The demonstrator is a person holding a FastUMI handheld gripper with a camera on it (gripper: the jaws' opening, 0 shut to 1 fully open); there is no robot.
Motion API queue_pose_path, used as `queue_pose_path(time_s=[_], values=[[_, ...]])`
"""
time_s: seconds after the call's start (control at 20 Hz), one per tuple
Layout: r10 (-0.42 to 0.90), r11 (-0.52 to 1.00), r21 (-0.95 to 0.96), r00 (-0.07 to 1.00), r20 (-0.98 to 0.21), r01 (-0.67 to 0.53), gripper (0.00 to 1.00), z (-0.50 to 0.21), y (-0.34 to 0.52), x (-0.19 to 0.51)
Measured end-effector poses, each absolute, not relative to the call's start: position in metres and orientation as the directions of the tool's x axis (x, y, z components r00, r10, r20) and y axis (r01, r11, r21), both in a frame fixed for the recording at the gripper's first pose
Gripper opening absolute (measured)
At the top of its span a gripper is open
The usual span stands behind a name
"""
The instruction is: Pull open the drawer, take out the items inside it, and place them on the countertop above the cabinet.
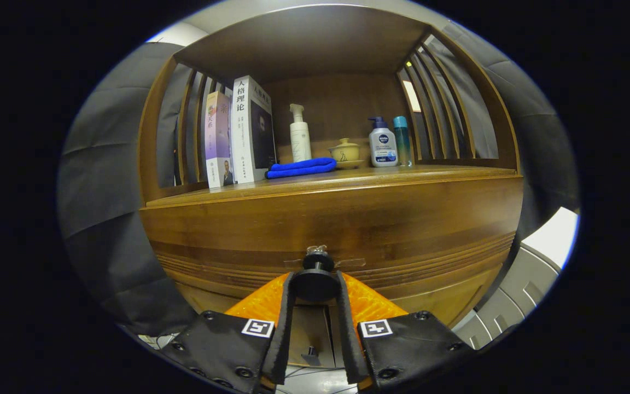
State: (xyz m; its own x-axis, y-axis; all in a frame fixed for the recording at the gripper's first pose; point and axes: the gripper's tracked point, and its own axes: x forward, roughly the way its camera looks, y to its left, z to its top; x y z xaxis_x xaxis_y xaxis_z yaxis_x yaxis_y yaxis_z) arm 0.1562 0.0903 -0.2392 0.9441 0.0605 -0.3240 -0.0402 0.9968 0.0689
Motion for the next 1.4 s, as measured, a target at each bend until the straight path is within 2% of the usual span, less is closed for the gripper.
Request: queue_pose_path(time_s=[0.05,0.1,1.4], values=[[0.058,0.996,0.084,0.944,-0.324,-0.032,0.31,-0.237,0.091,0.152],[0.053,0.996,0.087,0.943,-0.327,-0.026,0.31,-0.24,0.091,0.157],[0.1,0.995,0.045,0.945,-0.311,-0.09,0.31,-0.228,0.088,0.058]])
